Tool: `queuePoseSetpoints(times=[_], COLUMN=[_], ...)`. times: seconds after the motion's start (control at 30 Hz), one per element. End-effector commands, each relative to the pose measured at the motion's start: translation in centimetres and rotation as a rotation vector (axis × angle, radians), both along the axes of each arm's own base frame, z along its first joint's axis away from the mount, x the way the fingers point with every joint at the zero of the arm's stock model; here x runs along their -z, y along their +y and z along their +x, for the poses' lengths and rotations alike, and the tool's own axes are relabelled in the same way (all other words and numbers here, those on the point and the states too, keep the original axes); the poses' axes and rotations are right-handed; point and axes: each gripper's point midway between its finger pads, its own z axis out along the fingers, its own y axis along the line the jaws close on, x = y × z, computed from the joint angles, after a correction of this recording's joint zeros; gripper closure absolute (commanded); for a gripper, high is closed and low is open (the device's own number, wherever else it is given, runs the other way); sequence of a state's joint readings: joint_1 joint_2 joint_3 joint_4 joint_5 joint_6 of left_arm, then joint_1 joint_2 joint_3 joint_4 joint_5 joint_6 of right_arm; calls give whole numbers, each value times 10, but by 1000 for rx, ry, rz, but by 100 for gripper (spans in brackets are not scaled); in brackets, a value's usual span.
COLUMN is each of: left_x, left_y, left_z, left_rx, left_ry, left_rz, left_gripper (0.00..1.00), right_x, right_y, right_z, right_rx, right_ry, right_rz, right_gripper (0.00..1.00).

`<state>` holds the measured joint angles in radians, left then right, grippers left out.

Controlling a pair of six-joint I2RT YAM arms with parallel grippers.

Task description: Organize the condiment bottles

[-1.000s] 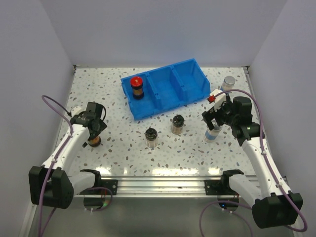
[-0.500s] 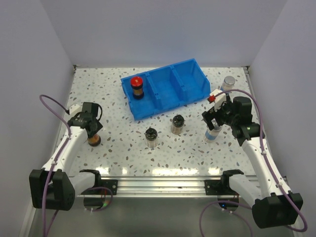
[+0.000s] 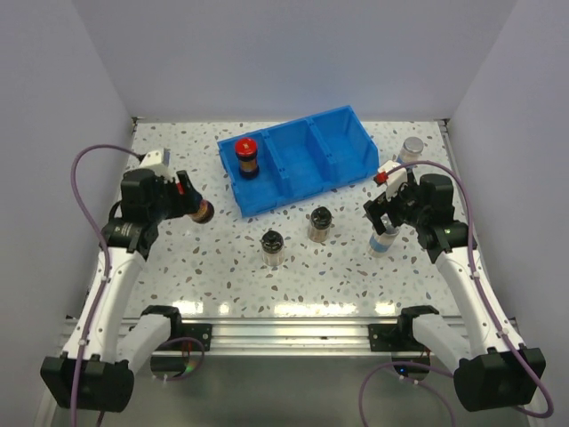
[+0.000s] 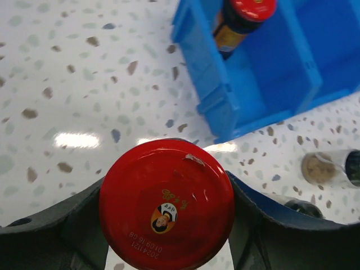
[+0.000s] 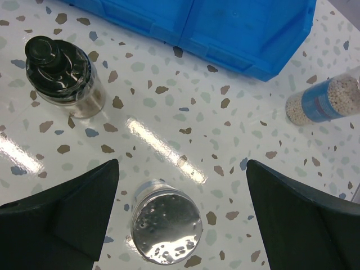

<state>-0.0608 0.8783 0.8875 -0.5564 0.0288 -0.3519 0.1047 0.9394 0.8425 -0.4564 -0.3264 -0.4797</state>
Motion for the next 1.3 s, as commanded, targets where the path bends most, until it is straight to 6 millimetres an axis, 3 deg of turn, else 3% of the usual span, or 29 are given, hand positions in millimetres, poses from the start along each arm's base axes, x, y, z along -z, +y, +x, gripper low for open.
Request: queuePoseSetpoints(times=[0.0,0.13,0.17,0.27,0.33,0.47,0.7,0.9,1.27], left_x=[-71,-94,-102,-109,-108,-84,-49,-21,33], left_y=[-59,-109,-130,-156,-163,-180,-195,-192,-181], left_z=[41,58,65,83,93,122,155,174,179], left_rx=[346,492,537,571,575,588,566,504,459], left_ry=[-247,-285,-287,-279,-274,-209,-158,-152,-122], left_rz=[-48,-28,-30,-22,-7,20,97,185,260], left_gripper=[100,100,100,100,100,100,100,100,97], right_x=[-6,-5,-5,-5,-5,-5,-4,-4,-2], right_y=[-1,-1,-1,-1,-2,-1,-2,-2,-1], right_z=[4,4,4,4,4,4,4,5,5], right_rx=[4,6,4,4,6,4,6,5,2], right_ry=[-36,-33,-33,-33,-34,-33,-33,-32,-27], right_rz=[-8,-9,-9,-11,-11,-11,-13,-15,-15], right_gripper=[2,2,1,1,1,1,1,1,1])
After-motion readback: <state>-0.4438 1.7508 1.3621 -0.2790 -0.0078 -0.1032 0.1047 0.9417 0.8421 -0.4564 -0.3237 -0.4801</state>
